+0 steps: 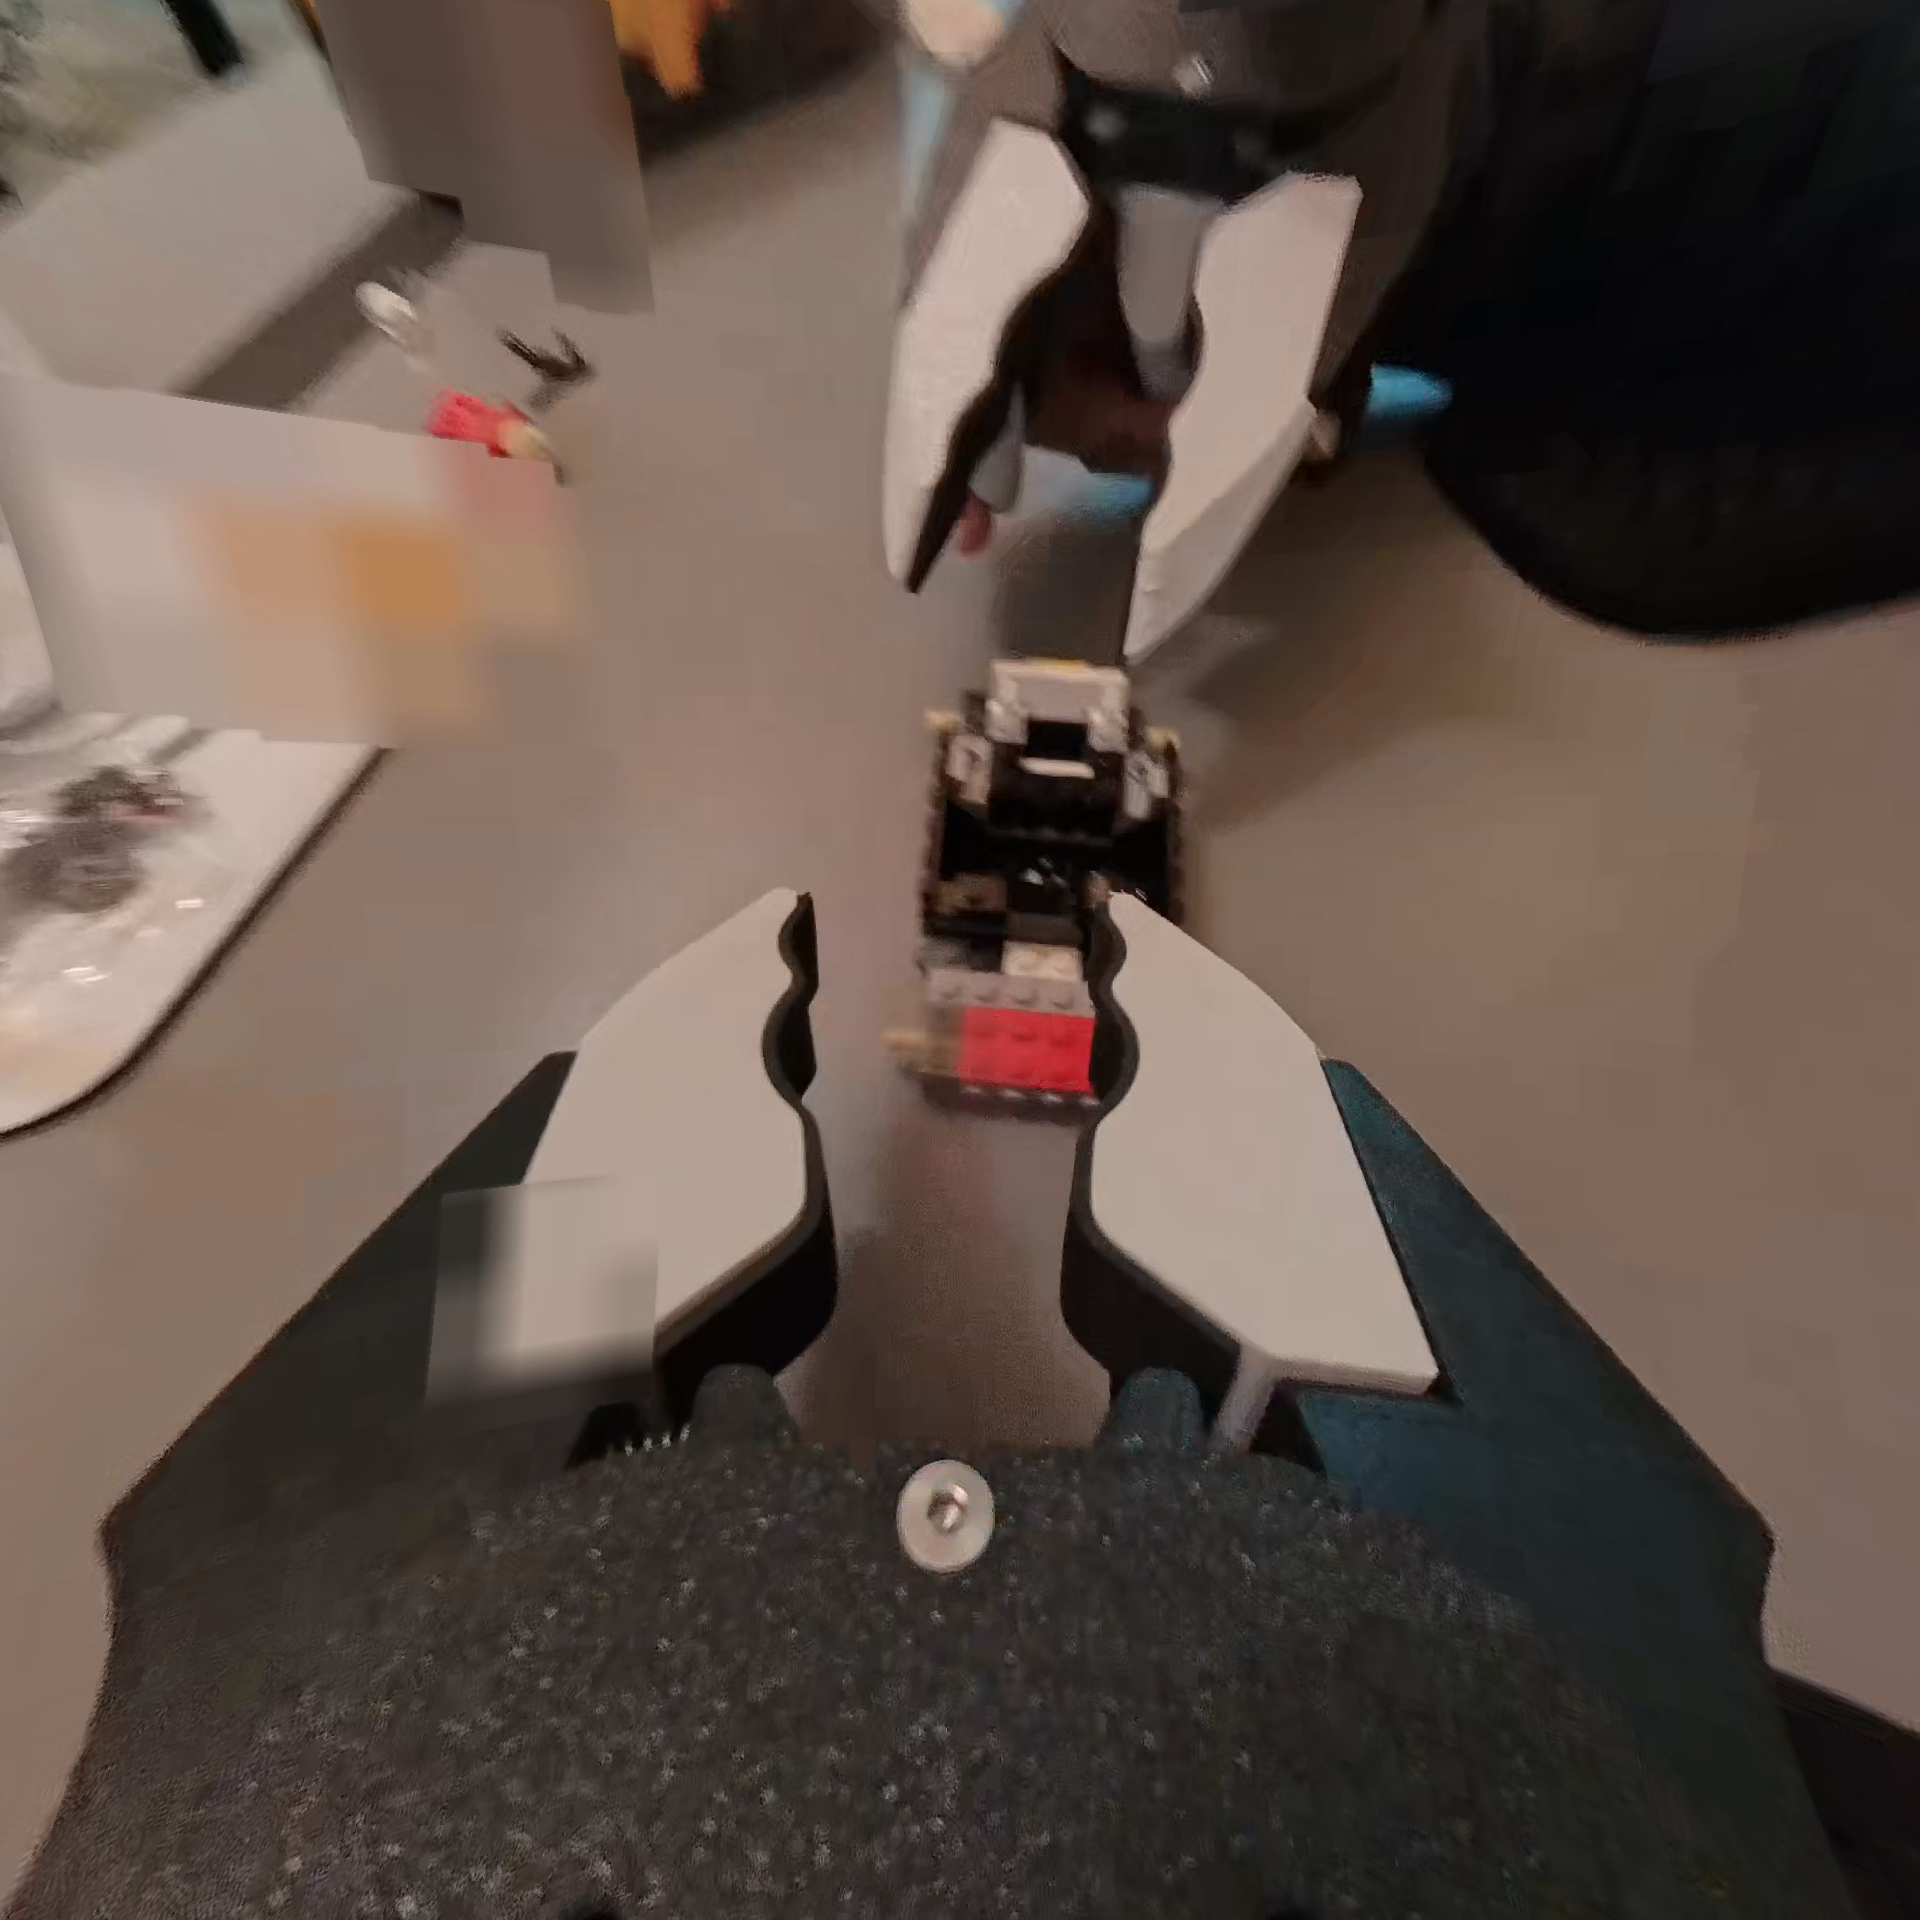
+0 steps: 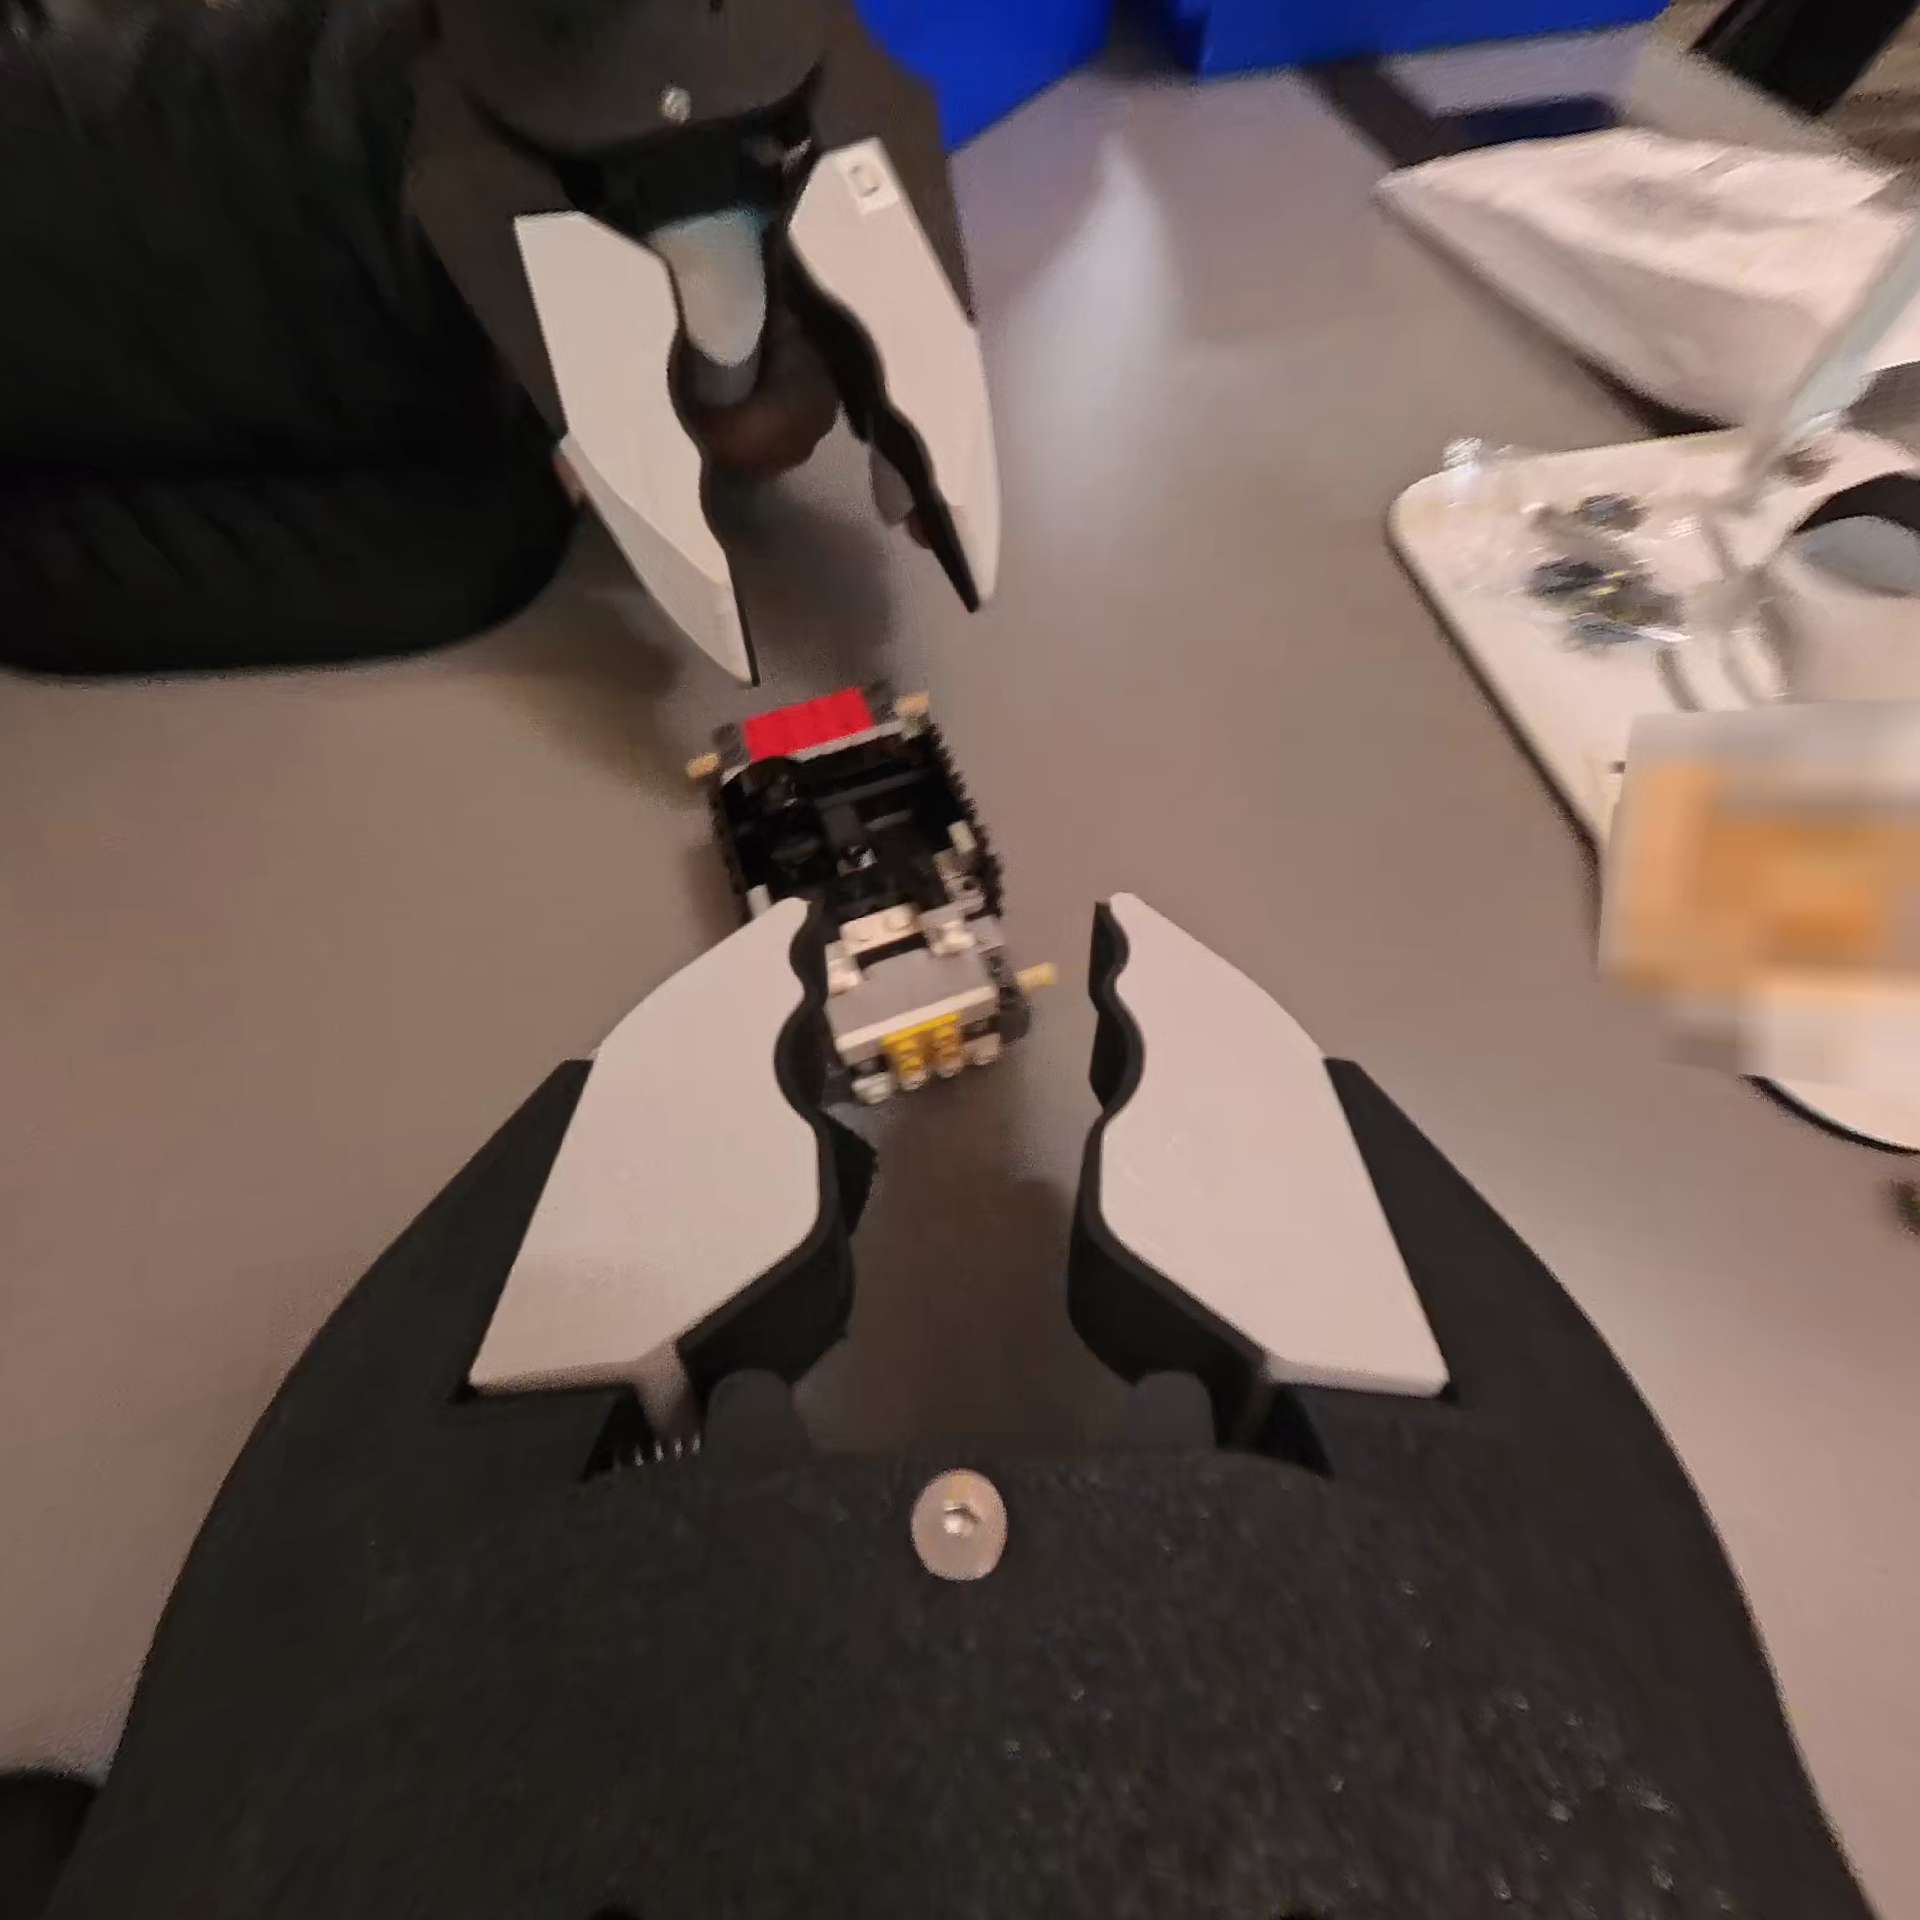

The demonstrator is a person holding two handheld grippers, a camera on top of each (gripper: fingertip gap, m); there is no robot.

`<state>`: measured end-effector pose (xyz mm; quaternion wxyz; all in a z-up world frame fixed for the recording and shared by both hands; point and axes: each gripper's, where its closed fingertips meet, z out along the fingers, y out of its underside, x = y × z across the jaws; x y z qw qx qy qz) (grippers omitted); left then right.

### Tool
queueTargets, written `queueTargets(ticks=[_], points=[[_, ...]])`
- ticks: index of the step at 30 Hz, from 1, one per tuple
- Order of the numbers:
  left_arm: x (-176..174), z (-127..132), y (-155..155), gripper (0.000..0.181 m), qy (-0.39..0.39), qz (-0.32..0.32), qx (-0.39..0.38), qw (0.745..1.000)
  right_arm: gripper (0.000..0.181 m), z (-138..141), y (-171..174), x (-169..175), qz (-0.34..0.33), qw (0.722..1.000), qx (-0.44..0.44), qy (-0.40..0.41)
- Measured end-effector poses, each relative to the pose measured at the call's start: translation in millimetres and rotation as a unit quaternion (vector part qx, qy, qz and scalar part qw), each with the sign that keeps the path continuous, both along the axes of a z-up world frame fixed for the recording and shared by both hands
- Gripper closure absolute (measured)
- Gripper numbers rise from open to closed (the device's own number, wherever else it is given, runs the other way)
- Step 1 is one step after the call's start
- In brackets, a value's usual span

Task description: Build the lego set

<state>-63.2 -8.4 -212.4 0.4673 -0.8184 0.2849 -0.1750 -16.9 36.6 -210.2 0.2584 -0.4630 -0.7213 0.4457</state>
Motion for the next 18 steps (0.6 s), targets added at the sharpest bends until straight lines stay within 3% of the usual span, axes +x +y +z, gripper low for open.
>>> queueTargets(ticks=[6, 10, 14, 18], points=[[-50, 22, 21, 0.147, -0.034, 0.127, 0.075, 0.988, 0.134, 28, 44, -8, -0.12, 0.988, 0.007, 0.095], [-73, 54, 21, 0.181, -0.044, 0.193, 0.157, 0.968, 0.137, 52, 67, -10, -0.198, 0.967, 0.024, 0.158], [-94, 89, 16, 0.181, -0.06, 0.261, 0.234, 0.935, 0.141, 83, 86, -10, -0.275, 0.936, 0.051, 0.214], [-95, 96, 16, 0.181, -0.054, 0.272, 0.258, 0.925, 0.14, 120, 114, -17, -0.346, 0.901, 0.086, 0.248]])
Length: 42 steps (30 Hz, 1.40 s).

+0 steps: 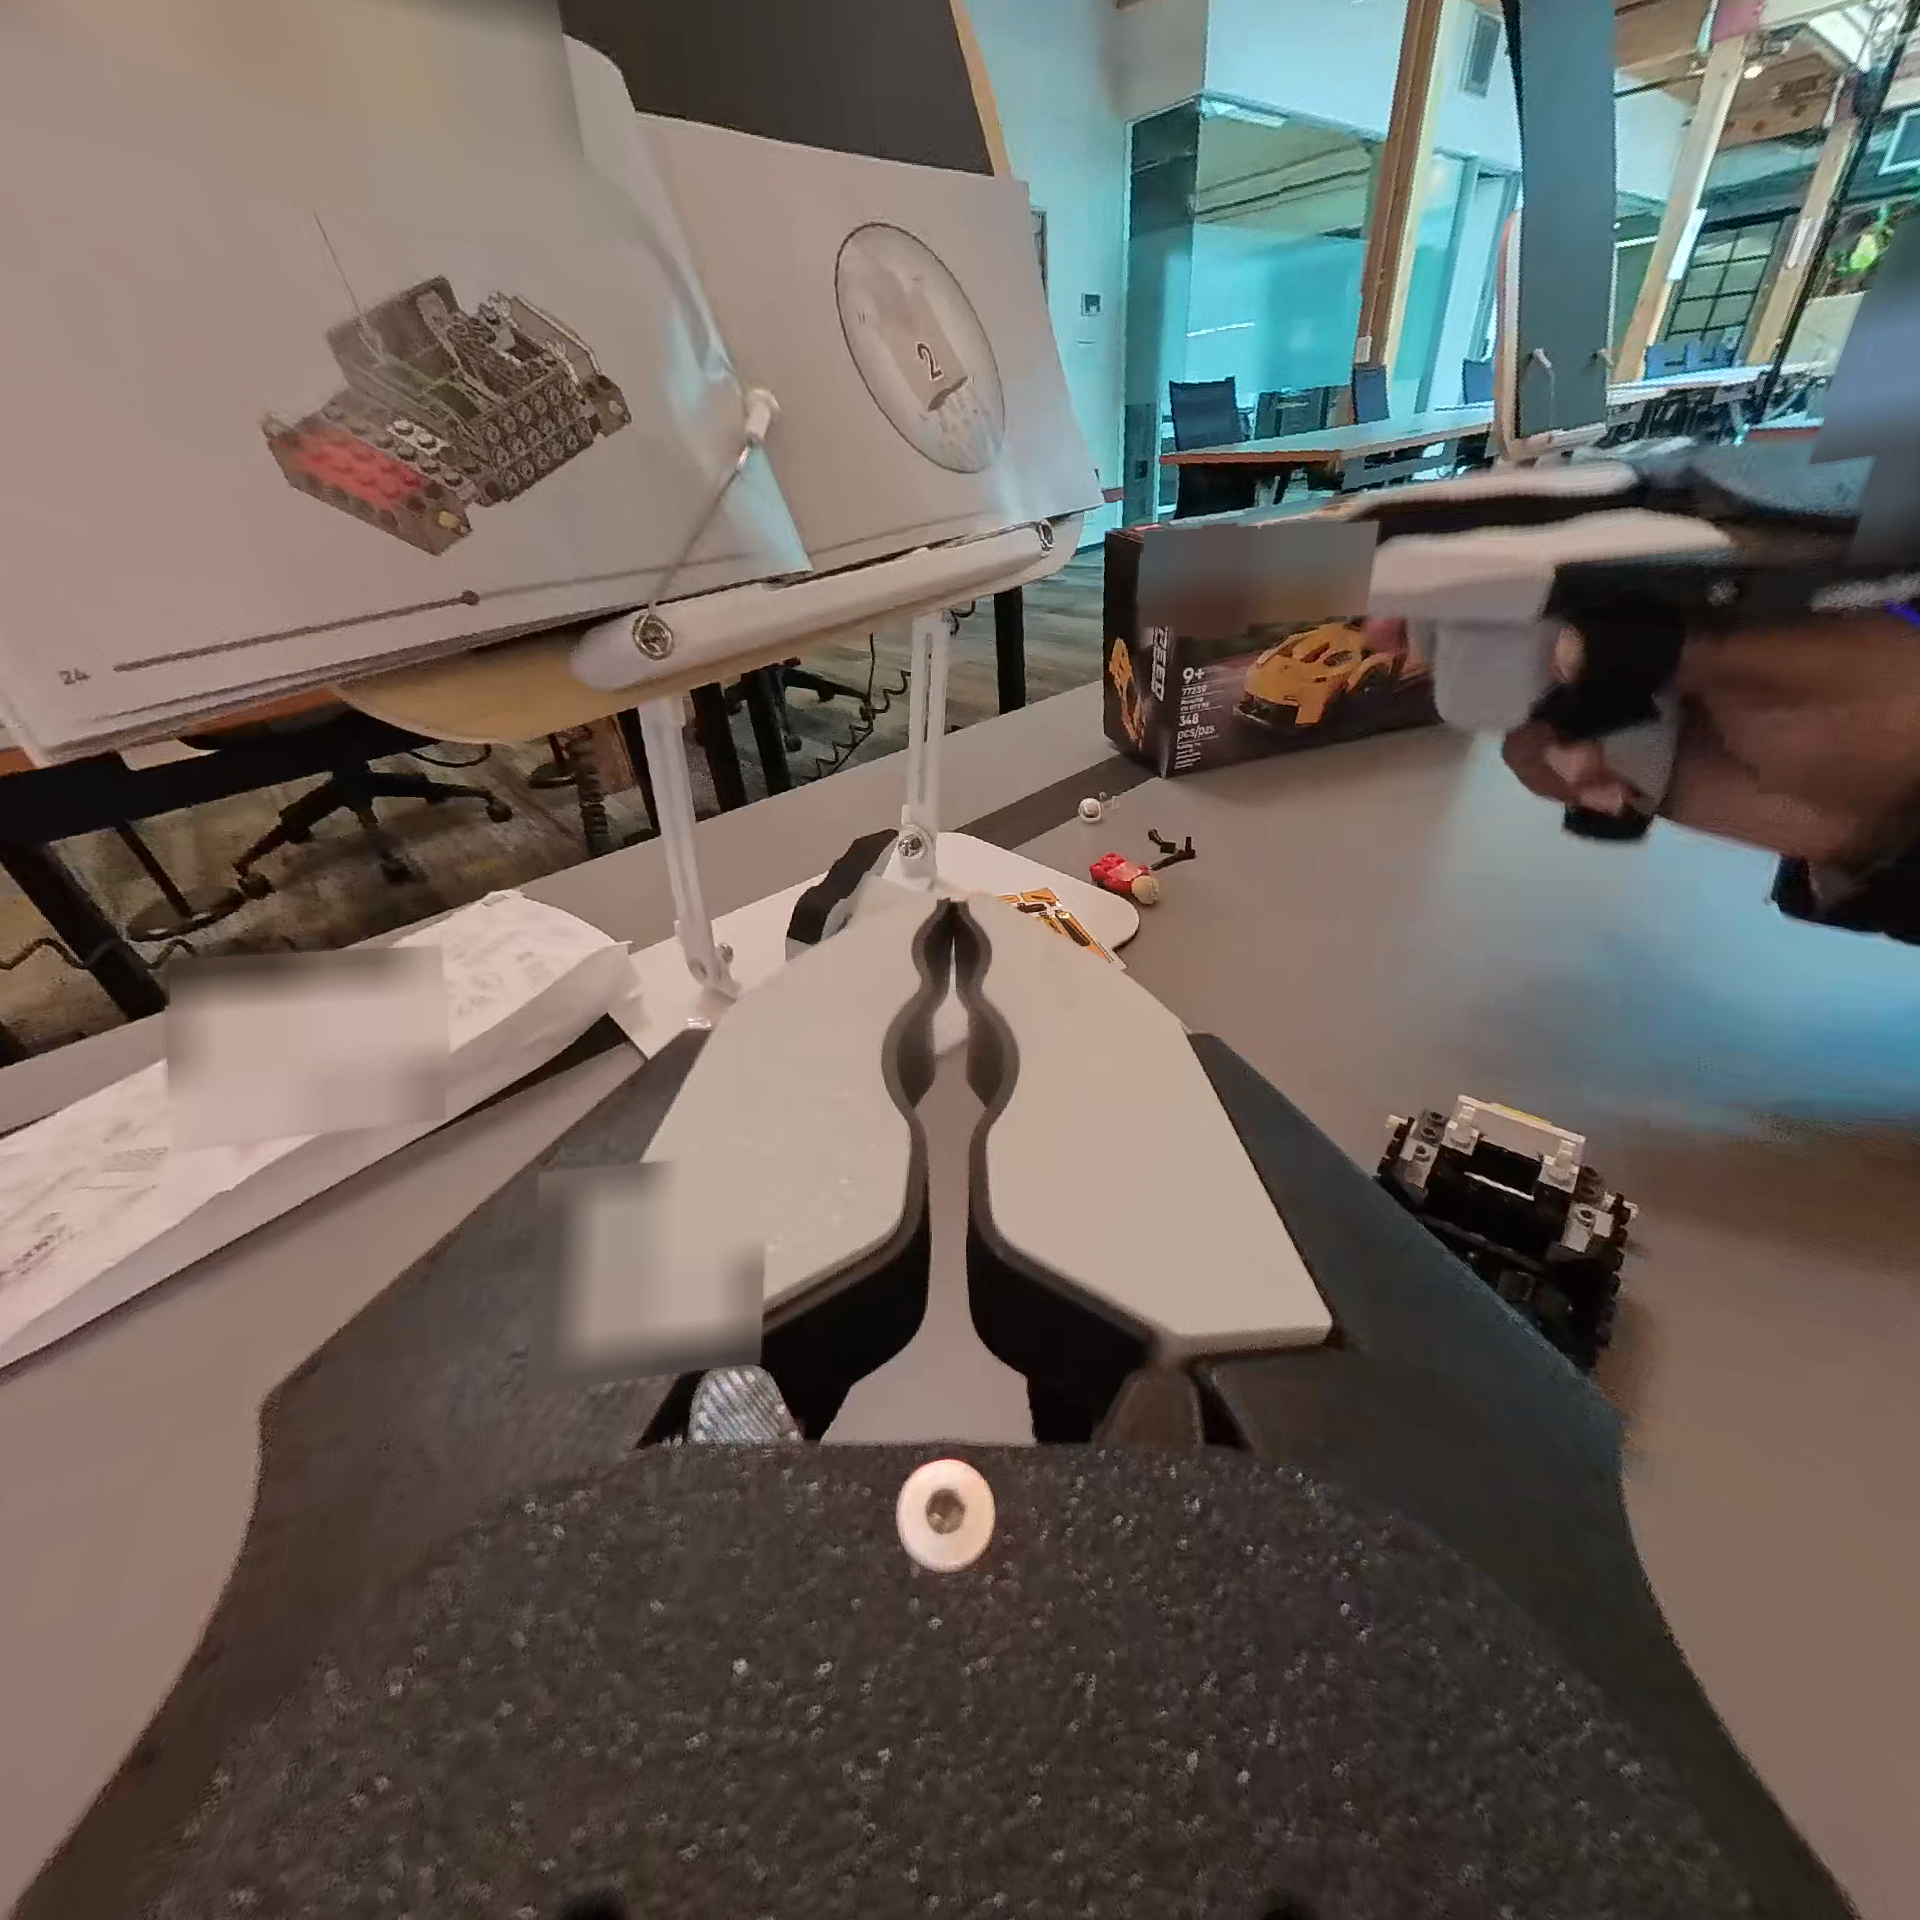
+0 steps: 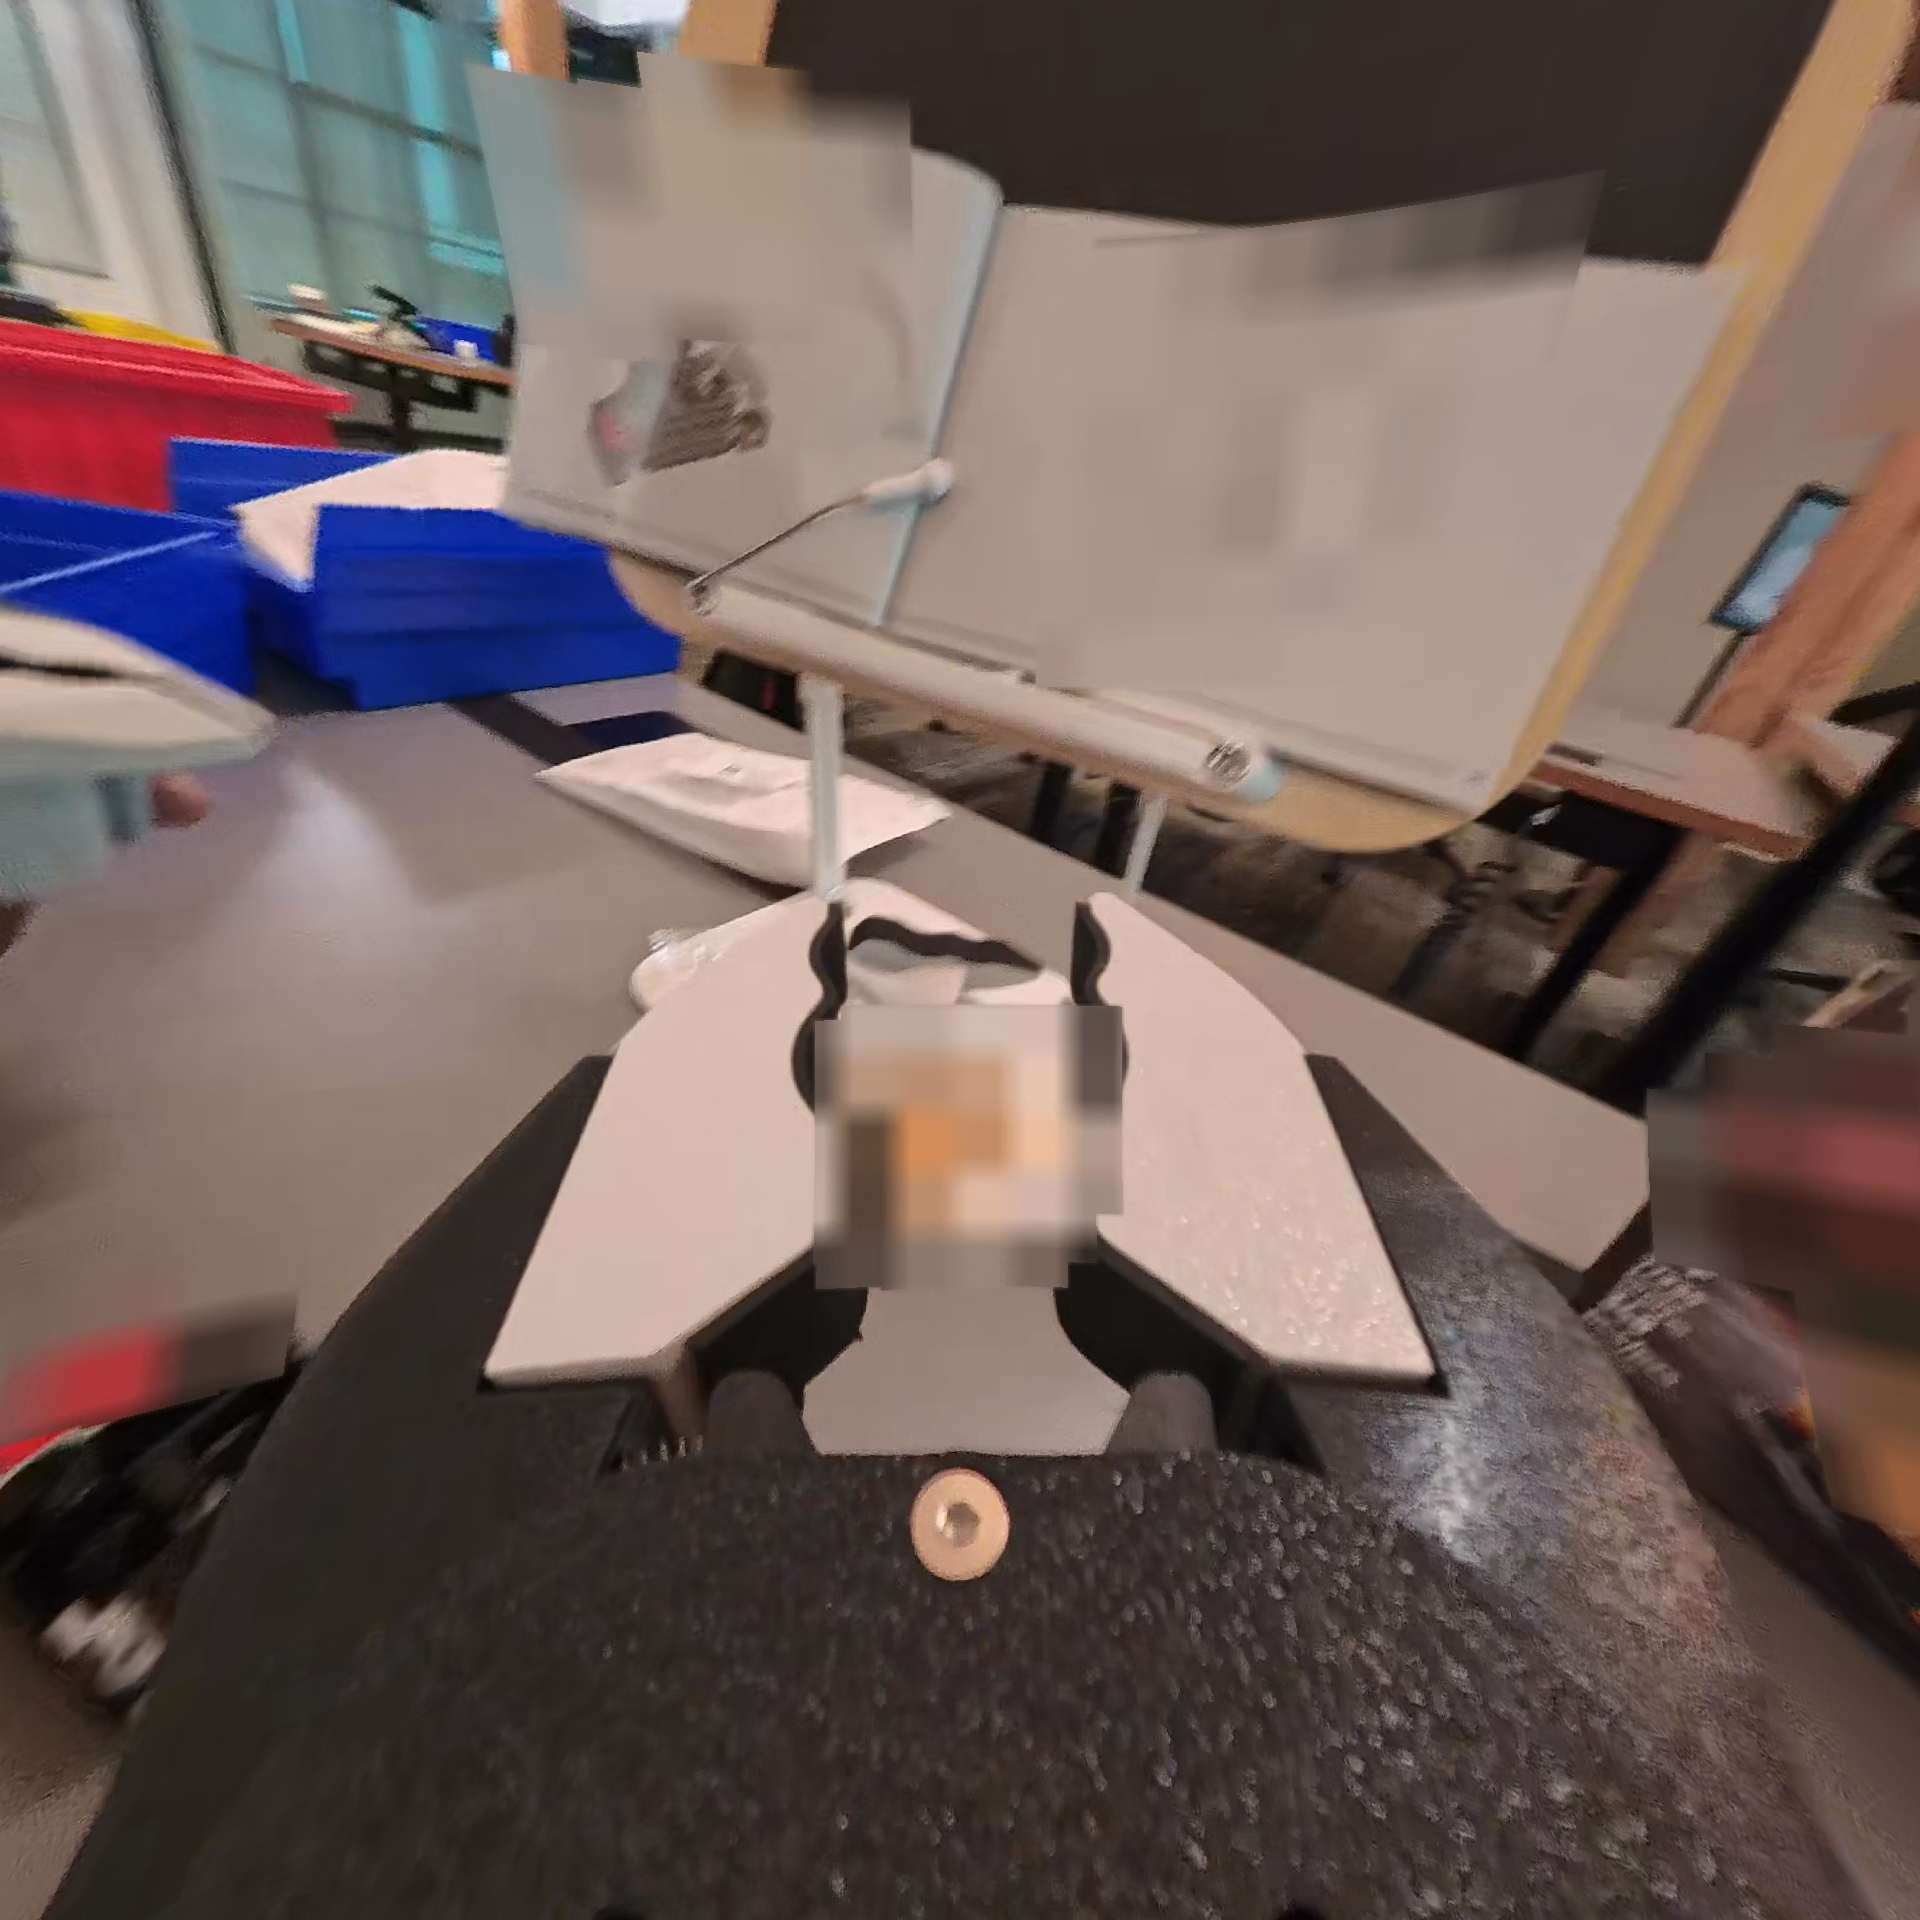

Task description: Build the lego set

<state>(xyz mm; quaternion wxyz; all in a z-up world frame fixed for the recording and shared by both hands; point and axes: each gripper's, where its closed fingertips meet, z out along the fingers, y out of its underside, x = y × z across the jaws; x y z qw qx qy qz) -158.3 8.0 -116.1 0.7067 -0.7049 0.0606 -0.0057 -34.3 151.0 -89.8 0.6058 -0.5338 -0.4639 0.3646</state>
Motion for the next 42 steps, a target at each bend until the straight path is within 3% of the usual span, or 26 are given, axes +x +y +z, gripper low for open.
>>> queueTargets(ticks=[7, 14, 17, 22, 24, 27, 29, 34, 42], points=[[4, -10, 3, 0.181, 0.021, -0.006, -0.019, 1.0, 0.114, 68, 75, -50, -0.085, 0.995, 0.046, 0.005], [-4, -15, 8, 0.181, 0.029, 0.011, -0.029, 0.999, 0.098, 87, 133, -72, -0.129, 0.987, 0.089, -0.035], [-17, 0, 23, 0.179, 0.075, 0.054, -0.02, 0.996, 0.1, 85, 139, -67, -0.13, 0.989, 0.069, -0.005], [-40, 59, 75, 0.178, 0.139, 0.104, 0.019, 0.985, 0.098, 65, 151, -53, -0.119, 0.992, 0.007, 0.038], [-61, 74, 97, 0.178, 0.148, 0.14, 0.015, 0.979, 0.096, 52, 158, -53, -0.082, 0.995, -0.042, 0.042], [-91, 73, 120, 0.181, 0.111, 0.168, -0.02, 0.979, 0.1, 30, 152, -65, 0.036, 0.987, -0.156, 0.026], [-99, 72, 125, 0.181, 0.098, 0.167, -0.018, 0.981, 0.1, 31, 149, -63, 0.06, 0.981, -0.182, 0.039], [-111, 72, 127, 0.181, 0.077, 0.18, -0.015, 0.981, 0.114, 28, 142, -48, 0.01, 0.988, -0.149, 0.035], [-89, 80, 106, 0.18, 0.069, 0.159, 0.015, 0.985, 0.105, 36, 141, -39, -0.021, 0.987, -0.153, 0.049]])
